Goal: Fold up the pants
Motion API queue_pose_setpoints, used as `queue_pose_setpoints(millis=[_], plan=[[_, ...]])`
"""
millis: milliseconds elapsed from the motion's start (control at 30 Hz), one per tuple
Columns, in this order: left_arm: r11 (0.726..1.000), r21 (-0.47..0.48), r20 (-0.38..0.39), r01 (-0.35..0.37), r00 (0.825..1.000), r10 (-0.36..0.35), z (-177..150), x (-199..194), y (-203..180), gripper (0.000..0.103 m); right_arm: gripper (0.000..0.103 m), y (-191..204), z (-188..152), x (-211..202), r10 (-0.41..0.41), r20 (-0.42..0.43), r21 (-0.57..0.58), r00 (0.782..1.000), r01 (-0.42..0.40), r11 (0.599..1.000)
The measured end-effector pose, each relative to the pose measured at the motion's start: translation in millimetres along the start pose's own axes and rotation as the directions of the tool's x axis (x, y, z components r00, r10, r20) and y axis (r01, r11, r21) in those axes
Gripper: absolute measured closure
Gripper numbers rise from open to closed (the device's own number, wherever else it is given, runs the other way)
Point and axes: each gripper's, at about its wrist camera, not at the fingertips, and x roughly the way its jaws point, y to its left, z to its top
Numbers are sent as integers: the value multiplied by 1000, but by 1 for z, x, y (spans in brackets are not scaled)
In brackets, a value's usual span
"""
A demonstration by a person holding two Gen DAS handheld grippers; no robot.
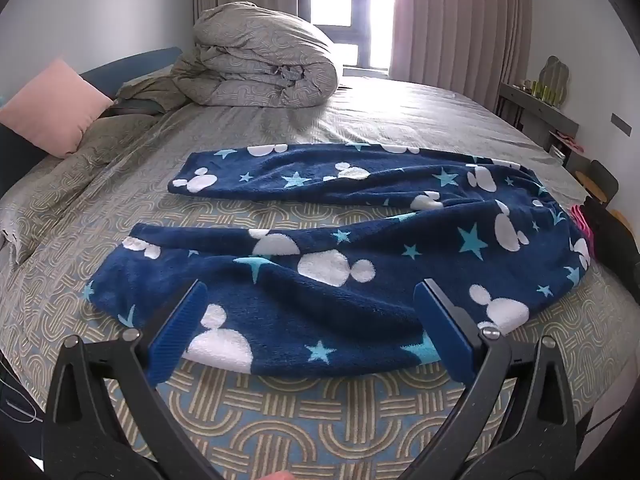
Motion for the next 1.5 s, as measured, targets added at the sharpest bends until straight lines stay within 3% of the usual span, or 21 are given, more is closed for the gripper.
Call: queue_pose_setpoints(millis=[233,433,833,933,1067,1200,1300,1400,1500], plan=[[1000,13,-3,-7,1000,7,2,-3,-9,1,0,2,-4,-3,-1,6,-4,1000,1,1000],[999,42,7,30,1000,-30,2,-6,-8,1,0,-5,4,-8,-22,7,-18,1000,22,1000],[999,40,80,8,997,-11,8,-18,-1,1,0,21,14,-29,-172,178,-159,969,201,967],[998,59,74,-20,997,15,8,-15,-2,1,0,18,14,-32,-144,192,-158,971,175,972],[997,69,73,-28,997,23,6,-14,-2,1,0,12,17,-35,-183,206,-135,961,213,968],[998,61,79,-14,997,9,5,-15,1,1,0,-2,20,-39,-135,200,-52,970,148,988],[999,47,70,-2,998,-1,5,-13,4,1,0,-1,20,-37,-192,204,-88,960,214,973],[999,33,59,-3,998,1,4,-11,8,1,0,-5,20,-27,-120,126,-78,985,130,988],[1000,26,56,-3,998,1,4,-12,12,1,0,-12,18,-23,-99,108,-9,989,100,995]])
